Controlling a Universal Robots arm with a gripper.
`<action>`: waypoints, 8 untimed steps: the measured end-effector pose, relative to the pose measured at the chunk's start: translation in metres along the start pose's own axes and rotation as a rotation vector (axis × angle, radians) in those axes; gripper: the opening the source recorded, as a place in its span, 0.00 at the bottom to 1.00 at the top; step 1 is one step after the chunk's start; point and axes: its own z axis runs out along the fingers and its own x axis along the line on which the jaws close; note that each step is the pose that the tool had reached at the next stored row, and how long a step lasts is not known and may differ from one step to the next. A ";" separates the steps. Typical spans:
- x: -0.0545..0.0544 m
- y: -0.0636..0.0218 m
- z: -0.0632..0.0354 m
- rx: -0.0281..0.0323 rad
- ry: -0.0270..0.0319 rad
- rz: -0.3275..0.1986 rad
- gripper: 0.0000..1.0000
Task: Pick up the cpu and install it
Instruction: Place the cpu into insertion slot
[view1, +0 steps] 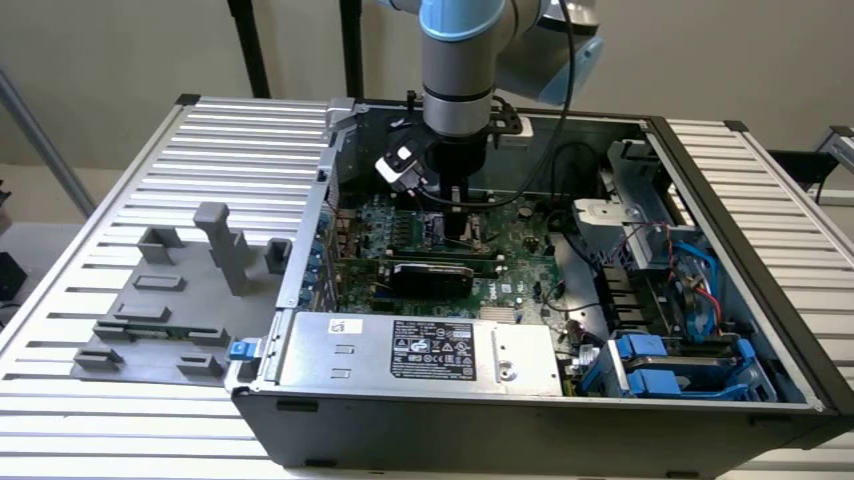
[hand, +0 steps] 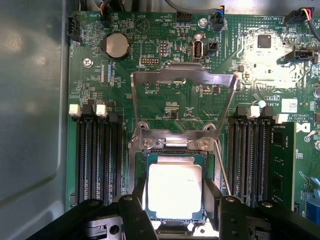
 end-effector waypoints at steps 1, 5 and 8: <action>0.000 0.0000 0.0000 0.0002 -0.0002 0.000 0.54; 0.000 0.0000 0.0003 0.0003 -0.0012 0.000 0.54; 0.000 0.0000 0.0004 0.0000 -0.0045 0.000 0.54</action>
